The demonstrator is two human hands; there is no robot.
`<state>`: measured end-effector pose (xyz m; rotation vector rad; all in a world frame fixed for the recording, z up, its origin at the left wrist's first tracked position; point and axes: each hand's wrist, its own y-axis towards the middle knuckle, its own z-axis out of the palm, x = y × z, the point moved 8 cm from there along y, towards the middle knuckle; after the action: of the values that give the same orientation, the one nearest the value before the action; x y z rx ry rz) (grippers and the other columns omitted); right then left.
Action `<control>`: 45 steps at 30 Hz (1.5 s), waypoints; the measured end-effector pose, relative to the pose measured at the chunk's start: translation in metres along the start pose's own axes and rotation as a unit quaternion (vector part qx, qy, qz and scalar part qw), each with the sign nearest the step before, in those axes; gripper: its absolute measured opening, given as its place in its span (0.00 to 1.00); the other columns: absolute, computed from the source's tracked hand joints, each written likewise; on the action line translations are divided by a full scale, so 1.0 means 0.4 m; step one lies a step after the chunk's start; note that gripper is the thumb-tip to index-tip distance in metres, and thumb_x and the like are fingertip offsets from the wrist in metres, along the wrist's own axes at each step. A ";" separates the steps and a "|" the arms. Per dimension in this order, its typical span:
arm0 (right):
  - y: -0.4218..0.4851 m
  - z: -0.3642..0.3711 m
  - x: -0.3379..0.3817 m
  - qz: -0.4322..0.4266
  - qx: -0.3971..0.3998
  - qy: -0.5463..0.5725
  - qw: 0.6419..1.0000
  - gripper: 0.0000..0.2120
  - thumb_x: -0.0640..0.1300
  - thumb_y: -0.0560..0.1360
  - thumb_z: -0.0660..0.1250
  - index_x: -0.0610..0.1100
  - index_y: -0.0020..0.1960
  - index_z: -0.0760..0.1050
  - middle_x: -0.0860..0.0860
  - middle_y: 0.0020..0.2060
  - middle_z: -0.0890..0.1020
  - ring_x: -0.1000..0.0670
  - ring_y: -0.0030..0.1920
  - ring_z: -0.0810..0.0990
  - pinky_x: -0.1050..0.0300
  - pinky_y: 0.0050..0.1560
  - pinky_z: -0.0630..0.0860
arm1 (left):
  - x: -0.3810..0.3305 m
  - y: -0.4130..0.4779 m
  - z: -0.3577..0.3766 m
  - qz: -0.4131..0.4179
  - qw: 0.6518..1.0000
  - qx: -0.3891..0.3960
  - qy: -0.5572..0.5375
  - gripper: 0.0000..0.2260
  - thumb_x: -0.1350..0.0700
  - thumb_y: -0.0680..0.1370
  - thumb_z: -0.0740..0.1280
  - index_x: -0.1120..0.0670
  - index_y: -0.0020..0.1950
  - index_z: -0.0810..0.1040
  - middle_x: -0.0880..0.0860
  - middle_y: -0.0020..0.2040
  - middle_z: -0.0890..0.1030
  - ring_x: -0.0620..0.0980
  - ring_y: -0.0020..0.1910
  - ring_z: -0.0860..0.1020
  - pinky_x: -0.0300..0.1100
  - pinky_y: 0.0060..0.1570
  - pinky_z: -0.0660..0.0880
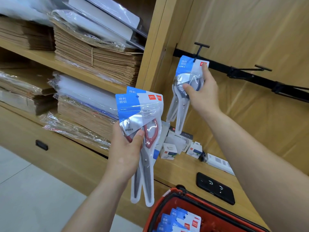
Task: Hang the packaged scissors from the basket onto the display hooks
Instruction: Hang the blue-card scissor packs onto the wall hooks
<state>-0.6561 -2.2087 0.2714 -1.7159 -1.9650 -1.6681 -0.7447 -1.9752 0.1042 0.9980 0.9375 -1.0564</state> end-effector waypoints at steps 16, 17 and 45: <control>-0.408 0.134 0.031 0.116 0.226 0.156 0.954 0.25 0.49 0.75 0.77 0.70 0.64 0.71 0.60 0.48 0.82 0.47 0.48 0.87 0.44 0.43 0.86 | 0.006 -0.008 0.030 0.000 1.000 0.002 -0.022 0.12 0.58 0.82 0.69 0.49 0.64 0.73 0.47 0.56 0.85 0.47 0.54 0.85 0.51 0.57 0.81; -0.410 0.133 0.023 0.121 0.208 0.162 0.957 0.26 0.49 0.74 0.78 0.70 0.63 0.72 0.59 0.47 0.82 0.45 0.48 0.87 0.40 0.42 0.85 | 0.005 -0.012 0.032 0.002 1.000 0.003 -0.023 0.13 0.59 0.82 0.69 0.49 0.65 0.73 0.47 0.55 0.85 0.46 0.53 0.85 0.50 0.56 0.81; -0.201 -0.392 -0.093 0.055 -0.086 0.069 0.992 0.40 0.34 0.75 0.72 0.62 0.78 0.62 0.51 0.65 0.81 0.51 0.63 0.83 0.35 0.59 0.81 | -0.020 -0.072 0.248 0.027 0.994 0.100 0.039 0.18 0.62 0.81 0.70 0.46 0.68 0.74 0.43 0.58 0.84 0.38 0.56 0.81 0.22 0.36 0.73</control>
<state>-0.7892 -2.3296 0.2609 -1.6753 -1.6808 -1.9079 -0.7616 -2.0732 0.1336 1.2317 0.8753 -1.0869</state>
